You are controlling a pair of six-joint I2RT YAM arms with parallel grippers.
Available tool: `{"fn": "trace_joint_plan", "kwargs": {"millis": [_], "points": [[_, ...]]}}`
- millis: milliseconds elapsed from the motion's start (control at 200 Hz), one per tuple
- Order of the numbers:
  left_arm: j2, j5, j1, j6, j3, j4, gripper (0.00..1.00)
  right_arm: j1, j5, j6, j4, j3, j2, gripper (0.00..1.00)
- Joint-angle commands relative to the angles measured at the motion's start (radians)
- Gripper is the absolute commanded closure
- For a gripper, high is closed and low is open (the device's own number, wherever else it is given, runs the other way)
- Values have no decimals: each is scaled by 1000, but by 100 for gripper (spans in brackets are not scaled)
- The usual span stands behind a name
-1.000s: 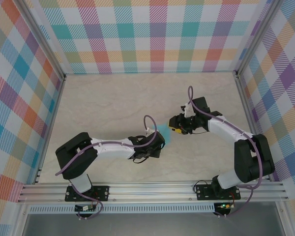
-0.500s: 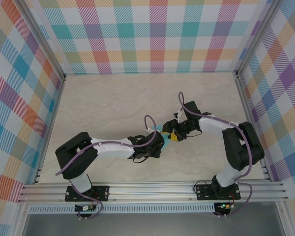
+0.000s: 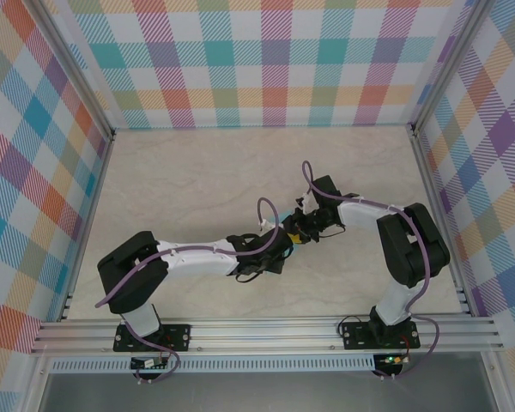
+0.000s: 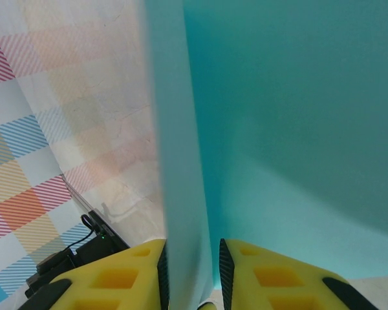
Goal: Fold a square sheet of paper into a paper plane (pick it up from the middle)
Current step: Fourth fold the wing at the center of the table.
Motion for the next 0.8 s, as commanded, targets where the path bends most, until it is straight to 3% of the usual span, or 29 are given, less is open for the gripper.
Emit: {"fn": "trace_joint_plan", "kwargs": {"millis": [0,295,505,795], "points": [[24,-68,-20,-19,33,-87,74,4,-18,-5,-3,16,11,73],[33,-121,-54,-62,35,-119,68,5,2,-13,-28,13,6,76],[29,-95,-59,-49,28,-86,65,4,39,-19,-55,5,4,80],[-109,-74,-59,-53,-86,60,52,4,52,-21,-65,4,3,86]]}}
